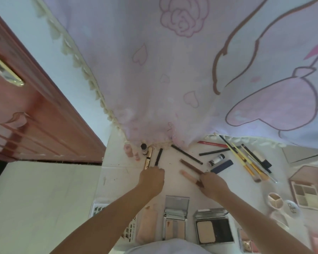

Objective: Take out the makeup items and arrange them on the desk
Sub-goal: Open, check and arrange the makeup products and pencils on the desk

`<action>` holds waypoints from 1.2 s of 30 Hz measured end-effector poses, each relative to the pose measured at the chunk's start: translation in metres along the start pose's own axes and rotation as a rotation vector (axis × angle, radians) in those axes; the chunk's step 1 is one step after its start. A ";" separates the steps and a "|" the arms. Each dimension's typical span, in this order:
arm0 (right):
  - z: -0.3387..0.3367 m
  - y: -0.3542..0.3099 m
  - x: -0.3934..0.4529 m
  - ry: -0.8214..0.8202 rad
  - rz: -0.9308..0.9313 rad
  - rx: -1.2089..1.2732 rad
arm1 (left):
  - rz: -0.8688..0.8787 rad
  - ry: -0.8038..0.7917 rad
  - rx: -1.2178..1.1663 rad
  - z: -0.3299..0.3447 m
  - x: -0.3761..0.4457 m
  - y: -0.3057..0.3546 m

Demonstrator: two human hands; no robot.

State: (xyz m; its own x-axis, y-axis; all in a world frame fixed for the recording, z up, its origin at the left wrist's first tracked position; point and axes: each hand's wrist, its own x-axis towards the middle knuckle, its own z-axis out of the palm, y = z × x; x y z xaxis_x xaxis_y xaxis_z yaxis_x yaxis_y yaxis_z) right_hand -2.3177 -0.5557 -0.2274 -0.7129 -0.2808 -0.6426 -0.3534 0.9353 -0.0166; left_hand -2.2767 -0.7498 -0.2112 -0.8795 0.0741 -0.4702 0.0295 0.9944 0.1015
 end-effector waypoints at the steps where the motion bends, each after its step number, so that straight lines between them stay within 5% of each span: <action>1: -0.003 -0.002 -0.004 0.015 0.008 0.015 | 0.017 0.015 0.003 -0.004 -0.002 0.003; 7: -0.029 -0.006 -0.023 0.112 -0.002 0.183 | 0.172 0.103 0.040 -0.027 -0.007 0.025; 12: -0.078 -0.011 -0.053 0.293 -0.137 0.594 | 0.139 0.214 0.054 -0.049 -0.008 0.034; 15: -0.113 -0.015 -0.069 0.407 -0.149 0.811 | 0.129 0.409 0.018 -0.074 -0.006 0.035; 21: -0.182 -0.013 -0.087 0.667 -0.056 1.206 | 0.406 0.851 0.049 -0.150 -0.010 0.024; 26: -0.232 -0.017 -0.113 1.000 -0.285 1.194 | 0.487 0.818 0.089 -0.220 -0.035 0.027; 36: -0.302 -0.014 -0.162 1.426 -0.565 0.919 | 0.665 0.530 -0.386 -0.332 -0.072 0.027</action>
State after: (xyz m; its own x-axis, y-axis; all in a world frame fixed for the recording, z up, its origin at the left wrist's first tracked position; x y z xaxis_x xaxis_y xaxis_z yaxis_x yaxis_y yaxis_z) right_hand -2.3798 -0.5883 0.1083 -0.7334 -0.0624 0.6769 -0.6539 0.3368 -0.6775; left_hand -2.3706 -0.7532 0.1167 -0.8434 0.4801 0.2412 0.5283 0.6591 0.5352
